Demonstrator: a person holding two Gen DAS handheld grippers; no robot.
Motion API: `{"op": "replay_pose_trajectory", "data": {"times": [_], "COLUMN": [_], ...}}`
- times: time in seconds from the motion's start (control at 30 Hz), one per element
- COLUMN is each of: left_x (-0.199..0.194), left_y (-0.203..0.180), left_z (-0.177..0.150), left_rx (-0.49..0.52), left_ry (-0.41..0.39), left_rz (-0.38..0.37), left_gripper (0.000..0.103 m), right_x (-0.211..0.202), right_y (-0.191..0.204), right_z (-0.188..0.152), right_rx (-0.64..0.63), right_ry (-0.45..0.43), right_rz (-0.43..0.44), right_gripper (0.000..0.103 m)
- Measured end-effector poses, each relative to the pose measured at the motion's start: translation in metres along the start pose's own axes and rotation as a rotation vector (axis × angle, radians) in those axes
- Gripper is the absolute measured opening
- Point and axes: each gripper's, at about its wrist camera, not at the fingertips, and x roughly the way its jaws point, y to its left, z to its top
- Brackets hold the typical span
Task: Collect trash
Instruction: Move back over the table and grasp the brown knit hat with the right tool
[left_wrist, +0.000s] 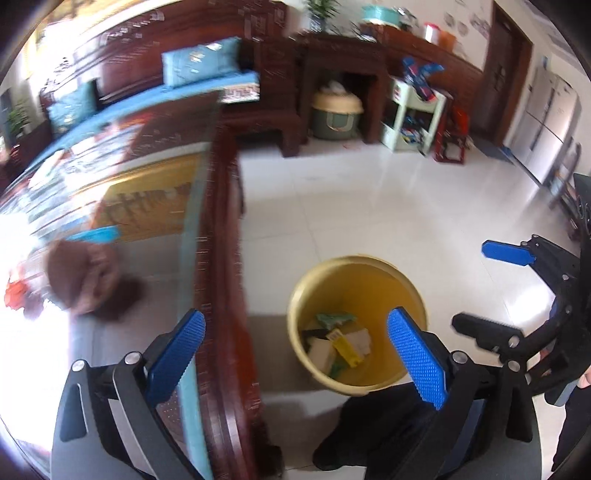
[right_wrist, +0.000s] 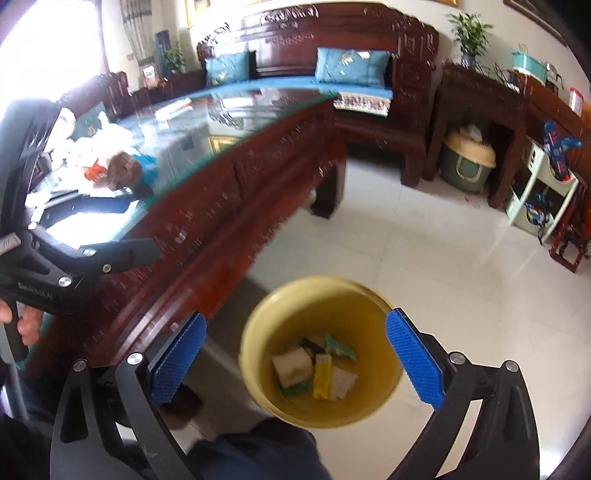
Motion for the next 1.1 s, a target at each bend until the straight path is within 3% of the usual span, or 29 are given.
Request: {"op": "replay_pose_trajectory", "data": {"times": [0.27, 0.43, 0.57, 0.63, 0.83, 0.97, 1.1], "left_x": [-0.057, -0.088, -0.107, -0.113, -0.121, -0.120, -0.112], "left_y": [0.082, 0.135, 0.174, 0.190, 0.223, 0.238, 0.250], "left_z": [-0.025, -0.049, -0.067, -0.075, -0.088, -0.091, -0.091], "left_rx": [-0.169, -0.279, -0.348, -0.377, -0.419, -0.442, -0.462], "left_ry": [-0.083, -0.131, -0.149, -0.158, -0.169, -0.168, -0.160], "left_rz": [0.121, 0.208, 0.263, 0.277, 0.296, 0.292, 0.289], "left_gripper": [0.099, 0.099, 0.099, 0.099, 0.099, 0.099, 0.099], "right_x": [-0.012, -0.003, 0.001, 0.006, 0.034, 0.058, 0.082], "right_y": [0.077, 0.132, 0.175, 0.193, 0.229, 0.240, 0.243], "right_z": [0.039, 0.057, 0.065, 0.069, 0.096, 0.117, 0.132], "right_rx": [-0.110, -0.193, -0.248, -0.260, -0.282, -0.264, -0.230], "right_ry": [-0.107, -0.125, -0.200, -0.213, -0.155, -0.158, -0.104], "right_rz": [0.013, -0.040, -0.129, -0.132, 0.040, 0.020, 0.075], "right_gripper": [0.095, 0.095, 0.095, 0.095, 0.095, 0.095, 0.095]}}
